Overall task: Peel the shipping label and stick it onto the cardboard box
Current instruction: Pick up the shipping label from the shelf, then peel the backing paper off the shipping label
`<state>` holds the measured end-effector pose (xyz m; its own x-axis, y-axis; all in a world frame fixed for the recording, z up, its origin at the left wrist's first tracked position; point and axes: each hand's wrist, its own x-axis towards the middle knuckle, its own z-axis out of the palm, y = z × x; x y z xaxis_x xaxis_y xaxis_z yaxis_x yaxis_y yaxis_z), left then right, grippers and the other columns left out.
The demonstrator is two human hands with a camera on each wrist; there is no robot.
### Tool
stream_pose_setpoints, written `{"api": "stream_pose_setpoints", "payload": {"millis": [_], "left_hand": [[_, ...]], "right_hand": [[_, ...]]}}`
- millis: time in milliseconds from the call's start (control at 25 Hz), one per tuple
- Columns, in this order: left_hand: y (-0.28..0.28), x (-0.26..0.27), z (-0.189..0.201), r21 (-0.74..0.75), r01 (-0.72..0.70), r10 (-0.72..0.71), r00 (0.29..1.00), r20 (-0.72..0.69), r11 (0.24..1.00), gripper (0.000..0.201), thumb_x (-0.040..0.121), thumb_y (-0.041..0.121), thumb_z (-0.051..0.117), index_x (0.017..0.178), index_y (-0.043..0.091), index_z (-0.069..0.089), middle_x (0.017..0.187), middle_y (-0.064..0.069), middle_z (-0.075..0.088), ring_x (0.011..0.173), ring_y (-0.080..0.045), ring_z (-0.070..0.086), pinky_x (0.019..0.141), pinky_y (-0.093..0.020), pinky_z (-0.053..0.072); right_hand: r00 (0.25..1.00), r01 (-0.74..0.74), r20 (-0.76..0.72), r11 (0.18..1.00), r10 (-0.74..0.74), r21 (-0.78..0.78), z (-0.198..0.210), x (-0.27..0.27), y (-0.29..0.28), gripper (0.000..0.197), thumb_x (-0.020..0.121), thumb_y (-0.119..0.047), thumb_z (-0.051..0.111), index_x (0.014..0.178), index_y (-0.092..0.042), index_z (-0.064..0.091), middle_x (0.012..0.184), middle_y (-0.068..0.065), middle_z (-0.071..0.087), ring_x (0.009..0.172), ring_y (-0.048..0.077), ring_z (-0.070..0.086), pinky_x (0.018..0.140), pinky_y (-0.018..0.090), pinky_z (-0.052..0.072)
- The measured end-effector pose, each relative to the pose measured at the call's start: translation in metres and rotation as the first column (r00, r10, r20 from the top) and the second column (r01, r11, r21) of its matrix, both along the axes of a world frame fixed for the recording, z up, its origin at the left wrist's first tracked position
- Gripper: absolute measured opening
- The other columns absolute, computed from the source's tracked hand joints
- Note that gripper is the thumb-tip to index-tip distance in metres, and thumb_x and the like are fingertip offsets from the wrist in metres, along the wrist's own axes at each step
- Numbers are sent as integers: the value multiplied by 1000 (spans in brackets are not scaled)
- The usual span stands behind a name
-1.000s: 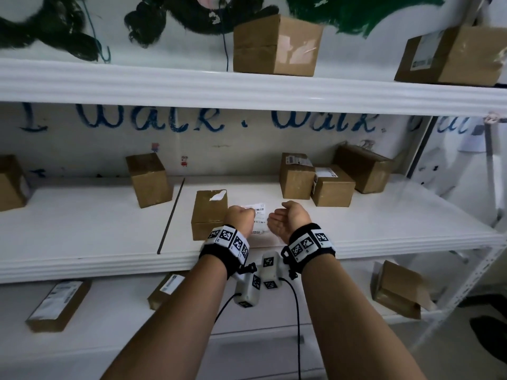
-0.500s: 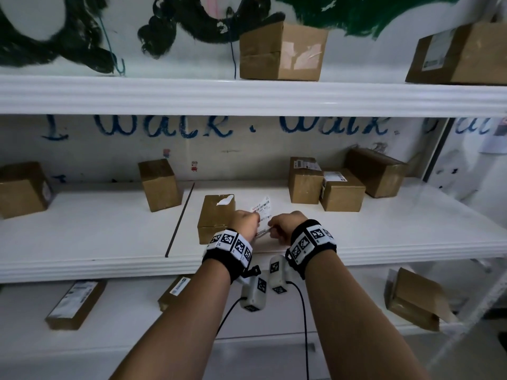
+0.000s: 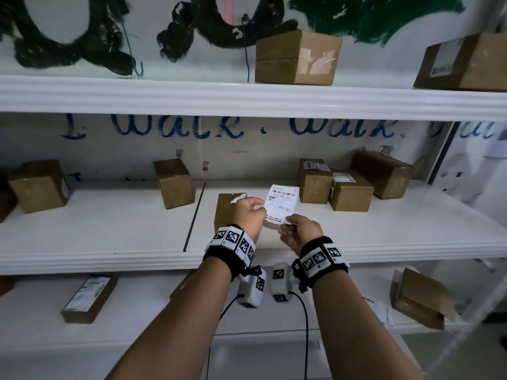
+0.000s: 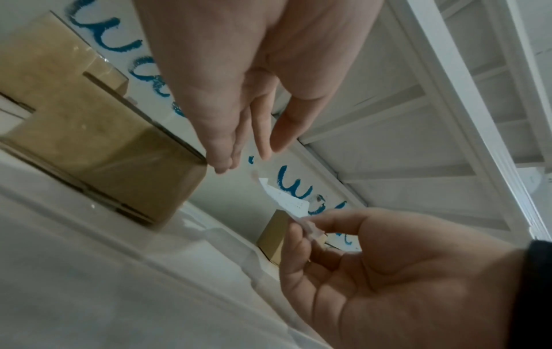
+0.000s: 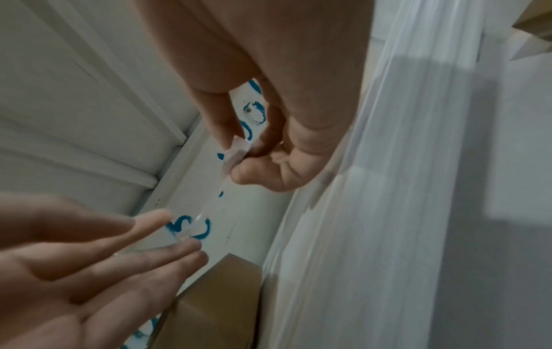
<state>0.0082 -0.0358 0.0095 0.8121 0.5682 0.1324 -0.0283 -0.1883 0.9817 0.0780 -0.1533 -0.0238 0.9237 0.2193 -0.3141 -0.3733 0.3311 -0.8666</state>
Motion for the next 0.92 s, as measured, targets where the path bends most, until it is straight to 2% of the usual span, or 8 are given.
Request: {"api": "stream_pose_setpoints", "payload": {"millis": [80,160,280,360,520,680,760,920], "left_hand": [[10,-5,2,-7,-21,21,999,41,1000,29,85,-5,60,111,5,70,115,-11,70,98,-23,68,85,-24,58],[21,-12,3,-19,-36,37,998,58,999,25,78,-2,68,99,11,71,110,-13,75,98,-25,72,91,-38,59],[36,-23,5,-123,-33,40,998,55,992,27,76,-9,70,102,-2,71,102,-20,76,87,-27,74,80,-32,61],[47,-32,8,-234,-12,32,996,80,972,23,78,-14,68,98,-3,70,96,-19,75,81,-24,73,73,-28,61],[69,-57,13,-462,56,19,987,157,885,24,84,-20,59,96,0,66,96,-18,72,91,-26,72,81,-28,61],[83,-76,9,-603,130,15,974,228,787,22,86,-18,60,106,-12,65,94,-23,72,86,-28,73,73,-27,64],[89,-83,8,-633,156,-11,974,227,758,22,88,-15,60,110,-13,64,96,-26,71,83,-29,74,69,-27,64],[99,-95,4,-567,95,-4,987,159,818,12,90,-14,58,96,-6,64,97,-23,72,86,-27,71,68,-23,63]], "right_hand": [[999,-34,-2,998,34,59,7,-11,1,10,92,2,54,89,9,61,57,16,60,46,20,53,46,26,48],[997,-73,13,992,72,107,14,-22,5,11,93,1,55,86,7,61,59,14,61,52,21,56,47,24,52],[994,-101,47,981,94,168,20,-32,15,9,94,2,57,92,9,63,66,16,62,57,21,59,51,24,57],[992,-116,73,976,104,185,22,-36,23,11,93,3,59,98,12,63,68,17,65,53,19,62,53,25,58],[986,-151,106,969,132,197,24,-50,42,12,93,5,59,102,12,62,66,17,69,48,16,64,52,24,59],[983,-161,119,959,137,231,20,-60,59,23,94,4,59,114,14,61,86,23,70,52,15,66,53,24,59],[981,-172,130,952,143,253,19,-66,66,27,94,4,59,118,16,60,89,25,69,53,16,66,52,23,59],[973,-212,145,943,179,258,19,-75,75,27,95,1,61,116,17,61,91,27,72,54,17,65,52,23,58]]}}
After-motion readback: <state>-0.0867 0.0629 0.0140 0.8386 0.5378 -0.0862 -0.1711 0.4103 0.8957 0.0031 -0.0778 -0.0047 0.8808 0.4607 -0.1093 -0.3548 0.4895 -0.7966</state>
